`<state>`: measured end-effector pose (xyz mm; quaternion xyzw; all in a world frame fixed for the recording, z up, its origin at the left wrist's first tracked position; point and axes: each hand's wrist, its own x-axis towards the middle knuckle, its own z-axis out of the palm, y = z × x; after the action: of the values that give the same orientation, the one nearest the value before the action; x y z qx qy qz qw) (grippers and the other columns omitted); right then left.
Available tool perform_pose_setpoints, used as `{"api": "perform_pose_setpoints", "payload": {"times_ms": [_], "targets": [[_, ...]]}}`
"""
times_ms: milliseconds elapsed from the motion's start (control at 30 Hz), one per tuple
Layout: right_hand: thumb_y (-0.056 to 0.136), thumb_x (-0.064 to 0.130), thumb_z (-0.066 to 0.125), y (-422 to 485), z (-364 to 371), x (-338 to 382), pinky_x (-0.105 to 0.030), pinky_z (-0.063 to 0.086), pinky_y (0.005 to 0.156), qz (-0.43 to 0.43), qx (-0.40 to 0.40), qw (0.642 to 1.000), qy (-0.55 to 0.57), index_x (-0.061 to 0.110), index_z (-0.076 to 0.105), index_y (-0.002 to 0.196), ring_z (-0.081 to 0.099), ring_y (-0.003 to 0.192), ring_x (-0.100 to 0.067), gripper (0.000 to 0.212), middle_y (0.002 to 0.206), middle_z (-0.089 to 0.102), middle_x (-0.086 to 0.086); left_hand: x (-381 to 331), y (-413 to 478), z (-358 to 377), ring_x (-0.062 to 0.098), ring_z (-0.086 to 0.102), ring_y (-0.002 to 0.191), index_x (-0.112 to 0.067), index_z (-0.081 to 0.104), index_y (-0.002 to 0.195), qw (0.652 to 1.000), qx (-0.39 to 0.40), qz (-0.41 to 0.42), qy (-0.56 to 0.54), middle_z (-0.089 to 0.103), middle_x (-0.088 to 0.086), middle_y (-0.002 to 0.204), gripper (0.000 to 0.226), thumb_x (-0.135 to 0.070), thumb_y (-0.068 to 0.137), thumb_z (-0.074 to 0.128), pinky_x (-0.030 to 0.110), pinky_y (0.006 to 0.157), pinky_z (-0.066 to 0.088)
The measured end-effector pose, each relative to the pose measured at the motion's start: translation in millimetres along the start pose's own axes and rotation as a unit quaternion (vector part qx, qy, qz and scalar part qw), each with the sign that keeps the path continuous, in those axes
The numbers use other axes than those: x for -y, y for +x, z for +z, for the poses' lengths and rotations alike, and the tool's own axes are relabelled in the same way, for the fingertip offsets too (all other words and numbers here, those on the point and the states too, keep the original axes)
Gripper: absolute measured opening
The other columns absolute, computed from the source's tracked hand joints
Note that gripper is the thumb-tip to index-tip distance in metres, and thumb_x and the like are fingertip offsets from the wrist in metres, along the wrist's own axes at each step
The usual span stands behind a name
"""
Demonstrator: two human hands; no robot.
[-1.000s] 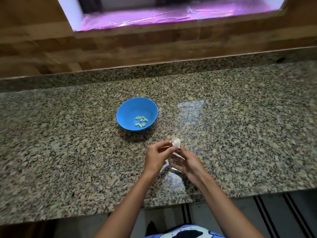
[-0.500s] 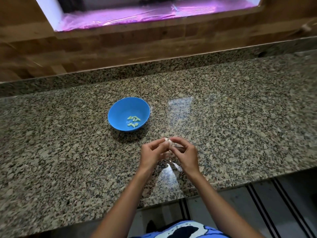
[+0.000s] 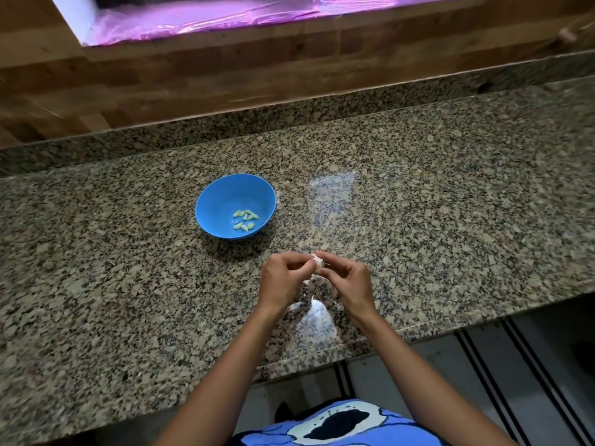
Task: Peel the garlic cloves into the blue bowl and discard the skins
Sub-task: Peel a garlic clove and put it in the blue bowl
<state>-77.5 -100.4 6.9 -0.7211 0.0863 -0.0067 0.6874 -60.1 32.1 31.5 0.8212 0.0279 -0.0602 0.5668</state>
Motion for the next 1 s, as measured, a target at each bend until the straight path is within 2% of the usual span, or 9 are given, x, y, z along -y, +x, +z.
{"api": "perform_pose_setpoints", "payload": {"times_ms": [133, 267, 400, 500, 567, 667, 767, 867, 1000], "targets": [[0.077, -0.002, 0.069, -1.1, 0.8, -2.3, -0.03, 0.056, 0.081, -0.019, -0.018, 0.999, -0.03, 0.024, 0.065, 0.105, 0.068, 0.091, -0.009, 0.038, 0.104, 0.07, -0.003, -4.7, -0.3, 1.2, 0.002, 0.062, 0.071, -0.006, 0.071, 0.098, 0.991, 0.006, 0.075, 0.113, 0.069, 0.001, 0.086, 0.015, -0.014, 0.085, 0.068, 0.007, 0.061, 0.048], [0.078, 0.001, 0.068, -2.1, 2.2, -5.6, -0.03, 0.056, 0.082, -0.028, -0.017, 0.997, -0.076, 0.023, 0.063, 0.108, 0.067, 0.094, -0.009, 0.037, 0.106, 0.07, -0.003, 1.9, -5.0, 5.7, 0.009, 0.064, 0.07, -0.008, 0.07, 0.092, 0.983, -0.003, 0.096, 0.154, 0.069, -0.001, 0.082, 0.01, -0.015, 0.085, 0.068, 0.012, 0.063, 0.052], [0.077, -0.001, 0.07, -2.6, 0.9, -4.9, -0.025, 0.055, 0.081, -0.009, 0.006, 0.998, -0.061, 0.018, 0.065, 0.107, 0.068, 0.092, -0.009, 0.036, 0.106, 0.07, -0.006, 7.8, -5.2, 5.0, 0.01, 0.066, 0.066, -0.014, 0.07, 0.081, 0.998, -0.019, 0.02, 0.058, 0.069, -0.003, 0.073, 0.001, -0.013, 0.08, 0.072, 0.02, 0.06, 0.056], [0.073, -0.003, 0.072, 0.4, -1.2, -1.5, -0.025, 0.055, 0.081, 0.022, 0.045, 0.999, 0.001, 0.01, 0.068, 0.104, 0.069, 0.089, -0.011, 0.034, 0.103, 0.07, -0.01, 14.5, 2.8, -3.7, 0.019, 0.066, 0.064, -0.007, 0.07, 0.075, 0.996, 0.001, -0.069, -0.058, 0.07, 0.007, 0.069, 0.008, -0.004, 0.081, 0.067, 0.029, 0.063, 0.058], [0.075, 0.002, 0.072, 3.4, -4.3, -3.6, -0.025, 0.056, 0.08, 0.033, 0.045, 0.997, -0.062, 0.012, 0.067, 0.107, 0.068, 0.086, -0.007, 0.034, 0.103, 0.071, -0.007, 18.3, 5.1, -12.8, 0.023, 0.066, 0.067, 0.0, 0.068, 0.077, 0.975, 0.001, -0.149, -0.163, 0.07, 0.013, 0.074, 0.007, -0.001, 0.083, 0.064, 0.033, 0.066, 0.059], [0.083, 0.013, 0.066, 9.5, -18.7, -11.3, -0.017, 0.053, 0.076, 0.022, 0.01, 0.96, -0.278, 0.014, 0.063, 0.116, 0.066, 0.081, -0.006, 0.032, 0.103, 0.07, -0.004, 30.0, 8.7, -26.3, 0.023, 0.068, 0.064, 0.003, 0.065, 0.081, 0.947, -0.041, -0.216, -0.236, 0.07, 0.017, 0.078, 0.01, -0.003, 0.087, 0.06, 0.027, 0.059, 0.059], [0.087, 0.019, 0.061, 12.2, -31.4, -17.5, -0.018, 0.045, 0.084, 0.004, 0.012, 0.91, -0.414, 0.017, 0.061, 0.119, 0.06, 0.095, -0.015, 0.032, 0.11, 0.061, -0.005, 48.3, 11.0, -33.0, 0.016, 0.066, 0.06, 0.004, 0.069, 0.09, 0.974, -0.07, -0.194, -0.095, 0.07, 0.01, 0.075, 0.014, -0.008, 0.087, 0.063, 0.022, 0.056, 0.056], [0.088, 0.018, 0.059, 12.1, -36.1, -20.0, -0.023, 0.049, 0.089, -0.007, 0.027, 0.906, -0.423, 0.016, 0.061, 0.119, 0.057, 0.1, -0.018, 0.032, 0.112, 0.053, -0.003, 55.2, 6.5, -32.8, 0.01, 0.067, 0.077, -0.01, 0.071, 0.104, 0.986, -0.035, -0.077, 0.143, 0.072, 0.001, 0.096, 0.019, -0.015, 0.086, 0.067, 0.014, 0.066, 0.053], [0.082, 0.029, 0.066, 6.7, -34.0, -26.6, -0.038, 0.038, 0.106, -0.028, 0.018, 0.86, -0.509, 0.027, 0.048, 0.133, 0.044, 0.123, -0.022, 0.053, 0.135, 0.044, -0.005, 49.6, -1.9, -26.9, 0.007, 0.063, 0.085, -0.014, 0.07, 0.108, 0.973, -0.007, -0.011, 0.23, 0.069, -0.002, 0.102, 0.024, -0.022, 0.086, 0.067, 0.014, 0.074, 0.049]]}}
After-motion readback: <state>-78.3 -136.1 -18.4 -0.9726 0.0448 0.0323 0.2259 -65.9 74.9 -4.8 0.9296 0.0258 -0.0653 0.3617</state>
